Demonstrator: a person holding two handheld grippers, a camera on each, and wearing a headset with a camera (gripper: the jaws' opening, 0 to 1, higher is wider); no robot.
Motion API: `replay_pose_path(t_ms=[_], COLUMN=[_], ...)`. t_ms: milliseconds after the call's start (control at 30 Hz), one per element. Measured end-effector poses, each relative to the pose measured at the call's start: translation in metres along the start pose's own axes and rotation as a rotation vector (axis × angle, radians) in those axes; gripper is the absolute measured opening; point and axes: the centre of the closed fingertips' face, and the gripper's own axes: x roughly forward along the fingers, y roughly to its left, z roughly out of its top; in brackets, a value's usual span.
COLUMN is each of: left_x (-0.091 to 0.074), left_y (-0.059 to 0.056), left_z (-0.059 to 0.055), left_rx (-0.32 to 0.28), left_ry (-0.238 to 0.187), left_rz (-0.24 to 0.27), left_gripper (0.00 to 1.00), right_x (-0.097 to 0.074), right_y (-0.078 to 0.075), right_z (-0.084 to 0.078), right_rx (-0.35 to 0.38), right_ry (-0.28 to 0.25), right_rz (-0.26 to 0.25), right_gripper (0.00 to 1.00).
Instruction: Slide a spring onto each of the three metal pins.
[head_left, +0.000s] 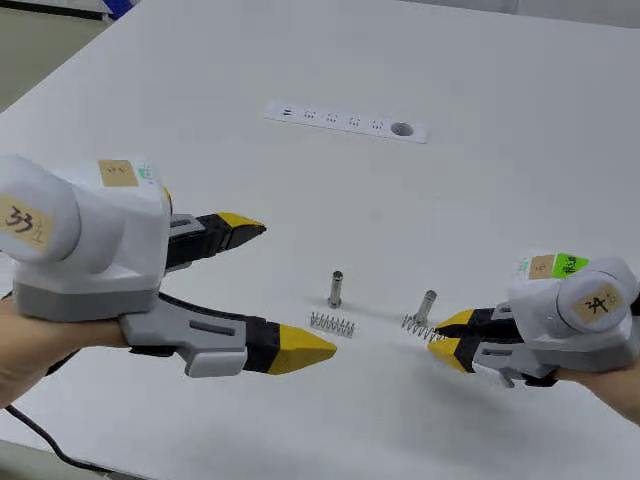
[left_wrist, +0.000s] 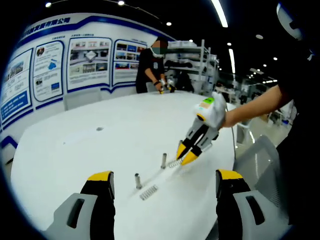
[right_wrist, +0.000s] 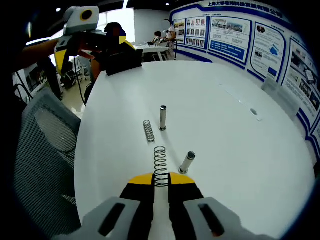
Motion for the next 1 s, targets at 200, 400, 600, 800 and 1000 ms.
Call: replay_pose_path(t_ms=[200,400,600,800,1000], left_x=[0.020,0.039,0.048,0.051,0.053], left_y=[-0.016,-0.027,-0.033,-0.045,-0.053], left_z=[-0.005,0.003,0.015,0.008,0.003], left_rx=[0.002,0.050,0.104,0.140,0.164], left_ry=[0.022,0.019,0.010,0.039,0.057], left_rz=[-0.064,-0.105,-0.117,-0.174,-0.204], left_gripper=[0.81,0.74,0.63,0.41,0.35], right_x=[-0.033,-0.051,-0.054,-0.055,-0.056], right_y=[0.011,0.024,0.034,0.041,0.045], right_z=[0.029,0.052,0.059,0.063,0.065], right_rx=[-0.135,-0.203,-0.254,-0.294,-0.306], right_ry=[-0.029,-0.048,-0.035,-0.049,-0.045], right_rz=[0.030,0.066,0.088,0.110,0.130], right_gripper=[0.10,0.11,0.11,0.11,0.11])
